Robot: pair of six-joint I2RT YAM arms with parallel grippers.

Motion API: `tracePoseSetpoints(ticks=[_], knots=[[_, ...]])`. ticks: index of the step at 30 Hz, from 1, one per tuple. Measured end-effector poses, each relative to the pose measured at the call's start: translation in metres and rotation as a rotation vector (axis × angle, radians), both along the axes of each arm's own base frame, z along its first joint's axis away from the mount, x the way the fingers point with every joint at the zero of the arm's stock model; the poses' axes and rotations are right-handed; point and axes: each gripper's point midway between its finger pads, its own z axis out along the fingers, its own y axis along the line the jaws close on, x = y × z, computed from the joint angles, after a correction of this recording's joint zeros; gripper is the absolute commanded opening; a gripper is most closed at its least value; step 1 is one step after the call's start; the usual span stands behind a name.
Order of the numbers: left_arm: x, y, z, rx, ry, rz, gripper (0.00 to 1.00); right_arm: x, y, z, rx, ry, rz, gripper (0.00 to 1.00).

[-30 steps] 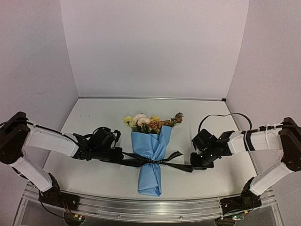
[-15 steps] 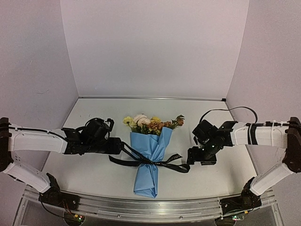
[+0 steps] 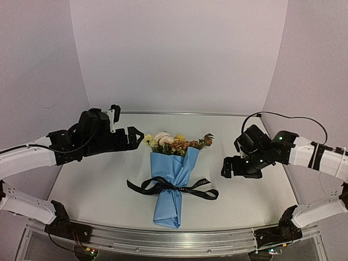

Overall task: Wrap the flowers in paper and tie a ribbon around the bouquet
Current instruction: Reset both arms

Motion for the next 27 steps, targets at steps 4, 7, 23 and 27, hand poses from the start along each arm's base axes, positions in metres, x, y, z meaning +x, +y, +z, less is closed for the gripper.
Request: tracePoseSetpoints(ticks=[4, 7, 23, 27], knots=[[0.003, -0.002, 0.026, -0.027, -0.046, -0.002, 1.0, -0.004, -0.013, 0.012, -0.021, -0.037, 0.003, 0.98], [0.005, -0.003, 0.037, -0.03, -0.061, 0.0, 1.0, -0.006, -0.019, 0.018, -0.032, -0.059, 0.002, 0.98], [0.012, 0.004, 0.04, 0.014, -0.079, 0.043, 1.0, -0.008, -0.027, 0.023, -0.055, -0.083, 0.004, 0.98], [0.013, 0.005, 0.04, 0.022, -0.085, 0.049, 1.0, -0.009, -0.029, 0.021, -0.059, -0.083, 0.003, 0.98]])
